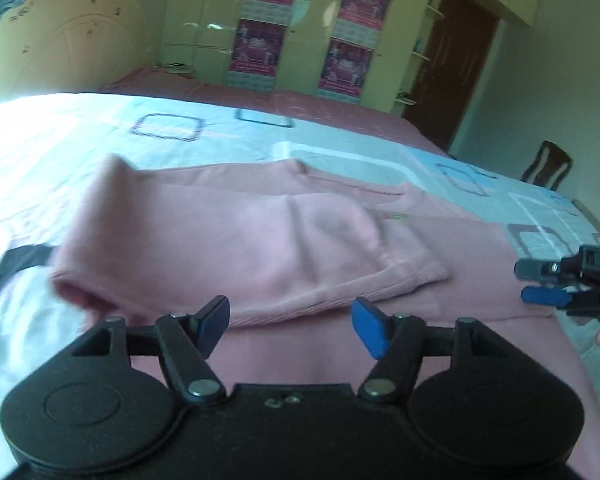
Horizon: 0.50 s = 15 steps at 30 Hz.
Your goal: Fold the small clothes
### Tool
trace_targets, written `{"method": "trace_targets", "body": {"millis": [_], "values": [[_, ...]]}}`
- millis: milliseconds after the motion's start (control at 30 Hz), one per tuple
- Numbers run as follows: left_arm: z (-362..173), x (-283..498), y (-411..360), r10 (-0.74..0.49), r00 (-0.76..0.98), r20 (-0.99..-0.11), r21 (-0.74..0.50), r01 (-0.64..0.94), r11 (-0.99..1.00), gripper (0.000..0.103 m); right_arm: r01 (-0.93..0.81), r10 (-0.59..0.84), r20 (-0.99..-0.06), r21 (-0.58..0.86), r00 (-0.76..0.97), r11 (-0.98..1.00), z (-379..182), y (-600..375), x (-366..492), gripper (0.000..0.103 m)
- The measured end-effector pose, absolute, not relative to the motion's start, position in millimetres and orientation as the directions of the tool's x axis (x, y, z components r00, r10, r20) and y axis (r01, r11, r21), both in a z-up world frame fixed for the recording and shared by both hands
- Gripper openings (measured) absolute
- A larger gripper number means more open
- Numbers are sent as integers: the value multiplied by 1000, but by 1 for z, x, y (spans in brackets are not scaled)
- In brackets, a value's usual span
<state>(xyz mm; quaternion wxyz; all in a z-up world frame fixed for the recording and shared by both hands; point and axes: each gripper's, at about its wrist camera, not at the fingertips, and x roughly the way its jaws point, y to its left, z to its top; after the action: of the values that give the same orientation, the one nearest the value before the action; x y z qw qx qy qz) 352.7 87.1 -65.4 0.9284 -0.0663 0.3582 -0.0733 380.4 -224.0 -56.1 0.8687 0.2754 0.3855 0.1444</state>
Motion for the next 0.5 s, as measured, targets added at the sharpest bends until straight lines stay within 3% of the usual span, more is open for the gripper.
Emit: {"method": "trace_targets", "body": {"millis": [100, 233, 333, 400, 500], "values": [[-68, 338, 139, -55, 723, -688, -114, -32, 993, 63, -47, 501, -593, 615, 630, 787, -65, -200, 403, 64], [-70, 348, 171, -31, 728, -685, -115, -67, 991, 57, 3, 518, -613, 647, 596, 763, -81, -184, 435, 54], [-73, 366, 172, -60, 718, -693, -114, -27, 993, 48, 25, 532, -616, 667, 581, 745, -88, -178, 450, 48], [-79, 378, 172, -40, 709, -704, -87, -31, 996, 42, 16, 537, -626, 659, 566, 752, -88, -171, 457, 34], [-80, 390, 179, -31, 716, -698, -85, -40, 996, 28, -14, 515, -660, 608, 547, 794, -87, -158, 465, 29]]}}
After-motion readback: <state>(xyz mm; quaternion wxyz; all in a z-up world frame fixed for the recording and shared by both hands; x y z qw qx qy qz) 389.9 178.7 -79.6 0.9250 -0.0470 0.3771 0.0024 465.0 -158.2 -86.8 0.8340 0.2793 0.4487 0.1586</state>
